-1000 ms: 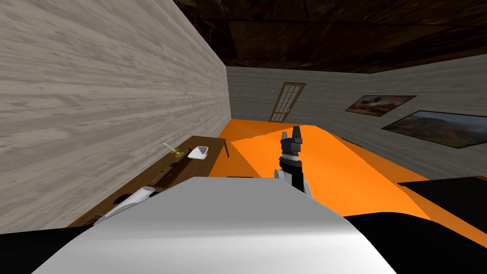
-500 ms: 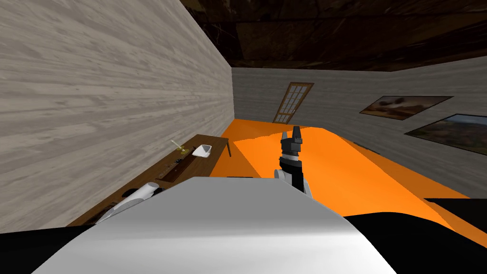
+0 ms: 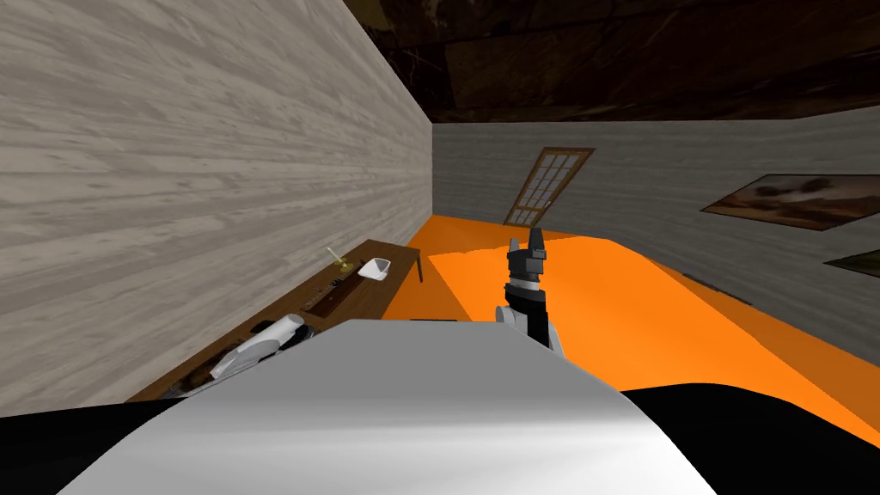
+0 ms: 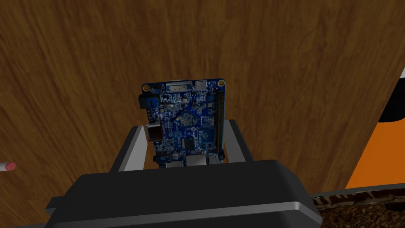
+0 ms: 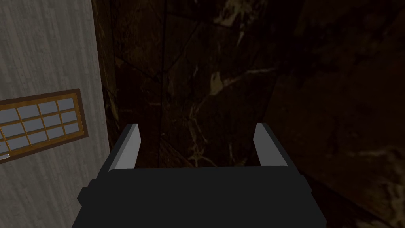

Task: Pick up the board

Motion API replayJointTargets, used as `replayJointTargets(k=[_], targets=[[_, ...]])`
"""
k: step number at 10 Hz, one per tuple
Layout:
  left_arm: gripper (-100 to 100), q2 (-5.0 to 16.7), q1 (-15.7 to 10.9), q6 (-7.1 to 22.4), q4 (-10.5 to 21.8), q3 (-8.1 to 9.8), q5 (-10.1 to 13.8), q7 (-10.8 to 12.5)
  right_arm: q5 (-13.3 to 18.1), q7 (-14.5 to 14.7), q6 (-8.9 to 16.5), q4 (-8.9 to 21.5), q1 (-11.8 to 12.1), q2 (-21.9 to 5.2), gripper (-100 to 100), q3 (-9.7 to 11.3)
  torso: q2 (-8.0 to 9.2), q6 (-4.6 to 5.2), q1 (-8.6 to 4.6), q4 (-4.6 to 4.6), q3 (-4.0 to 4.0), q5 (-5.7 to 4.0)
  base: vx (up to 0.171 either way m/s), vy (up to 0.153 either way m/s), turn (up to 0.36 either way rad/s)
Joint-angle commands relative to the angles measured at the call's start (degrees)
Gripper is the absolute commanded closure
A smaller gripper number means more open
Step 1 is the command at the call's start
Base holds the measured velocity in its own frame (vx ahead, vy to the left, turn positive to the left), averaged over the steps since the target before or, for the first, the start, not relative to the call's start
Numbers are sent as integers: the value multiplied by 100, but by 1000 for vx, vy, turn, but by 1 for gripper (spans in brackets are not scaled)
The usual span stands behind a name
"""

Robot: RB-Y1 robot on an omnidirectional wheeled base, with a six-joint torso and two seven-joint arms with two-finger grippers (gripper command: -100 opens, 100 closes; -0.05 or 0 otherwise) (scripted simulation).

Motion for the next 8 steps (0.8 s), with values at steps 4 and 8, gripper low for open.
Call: replayJointTargets(k=[4, 8], targets=[[100, -85, -494, 307, -293, -542, -310, 263, 0, 0, 0, 0, 0, 0, 0, 0, -5, -5, 1, -3, -4, -1, 21, 5, 277], [0, -176, -652, 484, -572, -785, -467, 430, 0, 0, 0, 0, -1, 0, 0, 1, 2, -1, -1, -1, 0, -2, 13, 4, 158]])
